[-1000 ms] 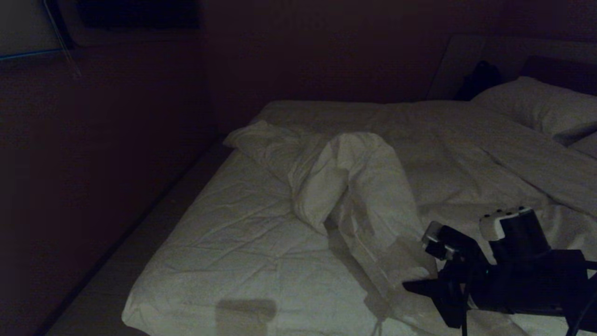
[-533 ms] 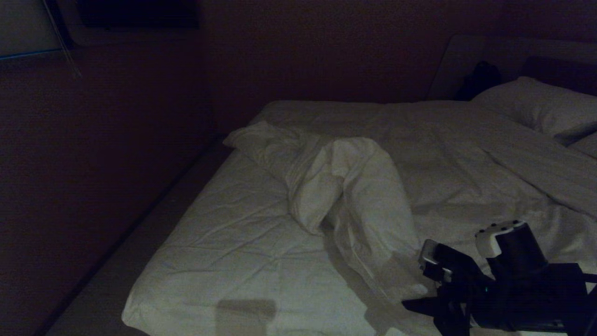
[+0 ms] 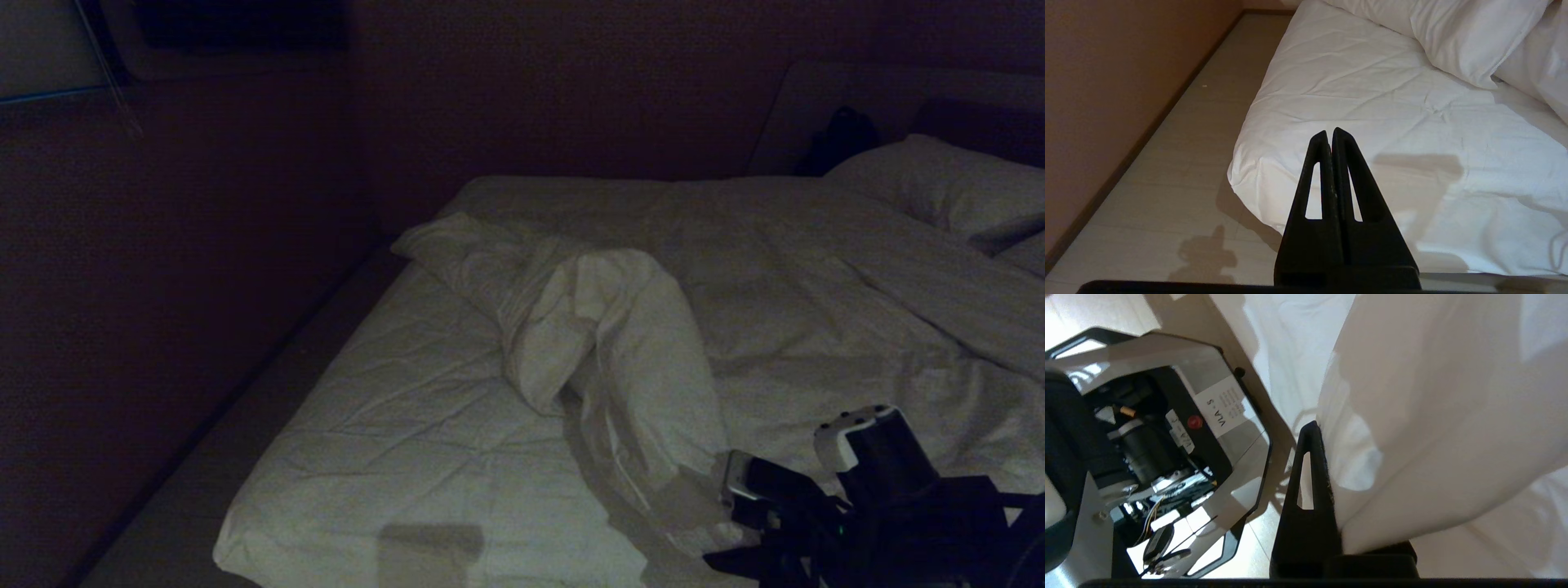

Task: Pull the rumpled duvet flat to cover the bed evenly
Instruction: Flatten the corners of the folded blanket

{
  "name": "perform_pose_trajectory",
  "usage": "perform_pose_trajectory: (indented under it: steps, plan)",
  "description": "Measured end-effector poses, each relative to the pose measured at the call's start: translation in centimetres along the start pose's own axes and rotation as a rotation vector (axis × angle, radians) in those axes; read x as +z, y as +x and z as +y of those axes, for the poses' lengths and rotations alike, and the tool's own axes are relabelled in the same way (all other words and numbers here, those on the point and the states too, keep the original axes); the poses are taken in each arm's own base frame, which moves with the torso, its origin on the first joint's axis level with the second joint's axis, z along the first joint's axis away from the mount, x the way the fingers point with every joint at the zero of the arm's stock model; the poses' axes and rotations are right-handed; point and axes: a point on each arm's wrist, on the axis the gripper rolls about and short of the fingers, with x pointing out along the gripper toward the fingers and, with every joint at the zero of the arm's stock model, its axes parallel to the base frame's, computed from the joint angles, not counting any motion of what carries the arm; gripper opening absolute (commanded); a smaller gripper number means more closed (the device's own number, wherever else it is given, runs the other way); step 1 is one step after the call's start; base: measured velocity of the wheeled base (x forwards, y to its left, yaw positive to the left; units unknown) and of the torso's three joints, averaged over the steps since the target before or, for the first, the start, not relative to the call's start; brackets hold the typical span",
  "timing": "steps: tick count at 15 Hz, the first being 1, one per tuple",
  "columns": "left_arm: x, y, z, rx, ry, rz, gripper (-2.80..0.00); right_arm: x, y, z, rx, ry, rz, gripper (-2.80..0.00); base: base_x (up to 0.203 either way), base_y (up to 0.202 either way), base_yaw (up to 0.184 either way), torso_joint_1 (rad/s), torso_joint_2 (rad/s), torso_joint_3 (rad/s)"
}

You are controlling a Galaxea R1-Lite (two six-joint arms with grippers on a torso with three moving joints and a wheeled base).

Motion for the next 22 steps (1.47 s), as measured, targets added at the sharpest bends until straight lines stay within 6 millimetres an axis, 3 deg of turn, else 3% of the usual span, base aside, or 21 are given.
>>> perform_pose_trajectory:
  steps: [4,5,14,22]
  plan:
    - [0.0,0.0,0.0,0.0,0.0,0.0,-2.8,-0.1,0.1,0.6,0.02,-0.015,0.008,-2.8,0.0,0.0,0.0,0.0,0.0,0.0]
    - [0.0,0.0,0.0,0.0,0.0,0.0,-2.8,-0.1,0.2,0.7,0.024,-0.017,0.01,0.0,0.0,0.0,0.0,0.0,0.0,0.0]
    - [0.0,0.0,0.0,0.0,0.0,0.0,-2.8,0.7,-0.5,0.3,-0.043,-0.033,-0.089,0.0,0.0,0.0,0.0,0.0,0.0,0.0]
    - [0.0,0.0,0.0,0.0,0.0,0.0,-2.8,3.9,-6.3,-2.4,-0.25,0.094,-0.303,0.0,0.0,0.0,0.0,0.0,0.0,0.0]
